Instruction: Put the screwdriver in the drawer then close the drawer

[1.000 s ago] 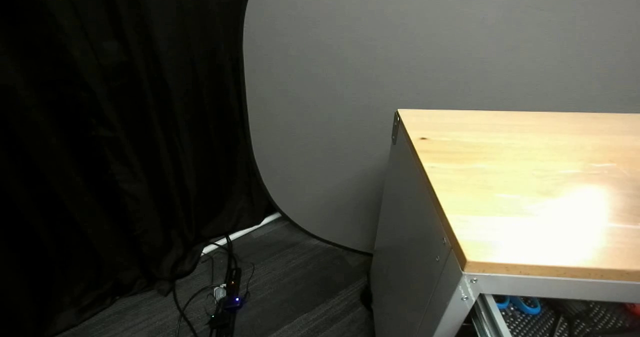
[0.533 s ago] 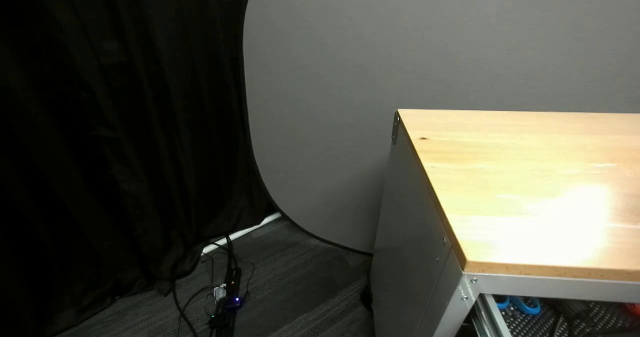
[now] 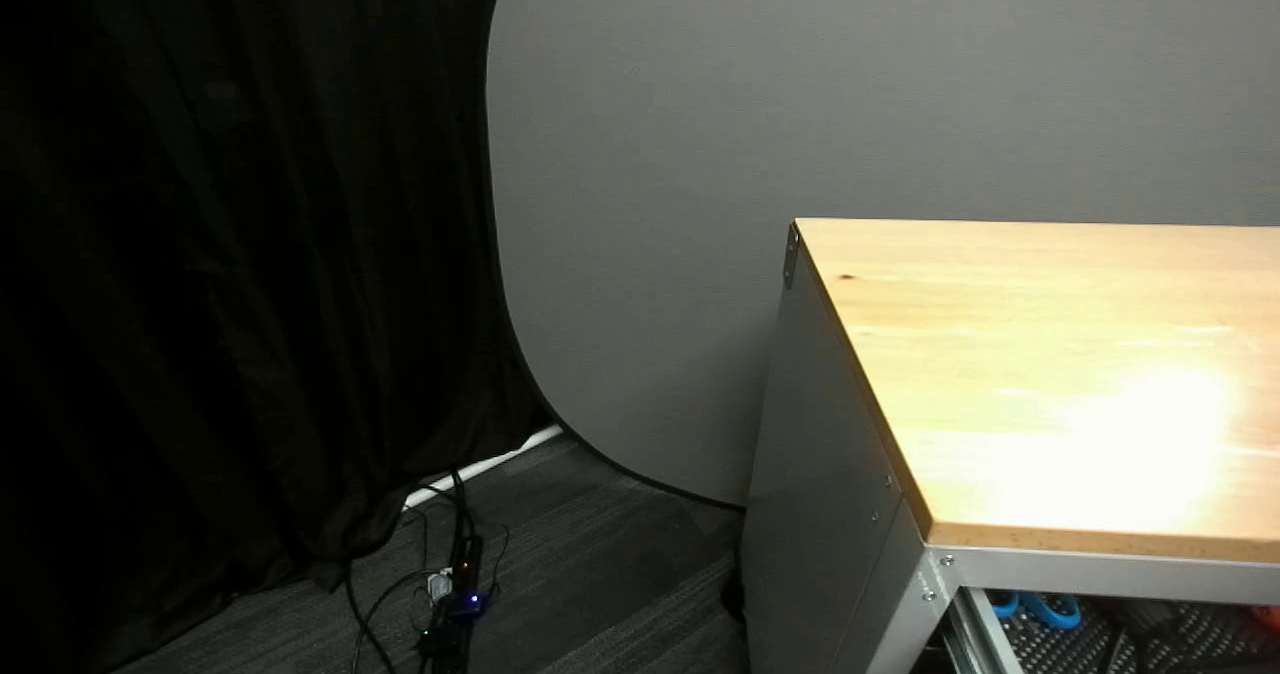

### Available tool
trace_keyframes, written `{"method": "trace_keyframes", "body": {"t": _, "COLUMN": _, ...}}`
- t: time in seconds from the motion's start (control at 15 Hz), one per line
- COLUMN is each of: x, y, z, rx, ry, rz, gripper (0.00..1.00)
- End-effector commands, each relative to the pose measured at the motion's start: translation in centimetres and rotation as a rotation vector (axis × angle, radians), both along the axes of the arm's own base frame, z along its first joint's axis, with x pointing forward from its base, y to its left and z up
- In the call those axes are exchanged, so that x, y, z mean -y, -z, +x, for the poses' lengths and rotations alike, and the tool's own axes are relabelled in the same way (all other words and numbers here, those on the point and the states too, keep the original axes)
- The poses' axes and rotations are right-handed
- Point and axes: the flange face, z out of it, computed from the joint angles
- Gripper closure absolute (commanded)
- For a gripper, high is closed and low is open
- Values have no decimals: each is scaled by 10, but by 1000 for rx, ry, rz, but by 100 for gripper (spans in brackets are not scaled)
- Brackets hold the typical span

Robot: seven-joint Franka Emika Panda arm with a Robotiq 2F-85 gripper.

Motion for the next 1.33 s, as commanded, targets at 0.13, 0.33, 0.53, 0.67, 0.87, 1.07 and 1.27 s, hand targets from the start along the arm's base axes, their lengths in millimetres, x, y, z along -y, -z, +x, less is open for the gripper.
{"method": "trace_keyframes", "body": {"t": 0.13, "x": -1, "y": 7, "z": -13, "rx": 32, "ry": 40, "rz": 65, "gripper": 41}}
{"method": "trace_keyframes", "body": {"t": 0.33, "x": 5, "y": 5, "z": -13, "rx": 50, "ry": 62, "rz": 59, "gripper": 27}}
{"method": "trace_keyframes", "body": {"t": 0.53, "x": 23, "y": -1, "z": -17, "rx": 52, "ry": 96, "rz": 31, "gripper": 4}}
{"method": "trace_keyframes", "body": {"t": 0.67, "x": 40, "y": -4, "z": -24, "rx": 43, "ry": 133, "rz": 12, "gripper": 0}}
{"method": "trace_keyframes", "body": {"t": 0.87, "x": 71, "y": 0, "z": -45, "rx": 6, "ry": 213, "rz": -34, "gripper": 0}}
{"method": "trace_keyframes", "body": {"t": 1.07, "x": 100, "y": 17, "z": -69, "rx": -17, "ry": 319, "rz": -94, "gripper": 0}}
{"method": "trace_keyframes", "body": {"t": 1.27, "x": 118, "y": 35, "z": -86, "rx": -38, "ry": 388, "rz": -127, "gripper": 0}}
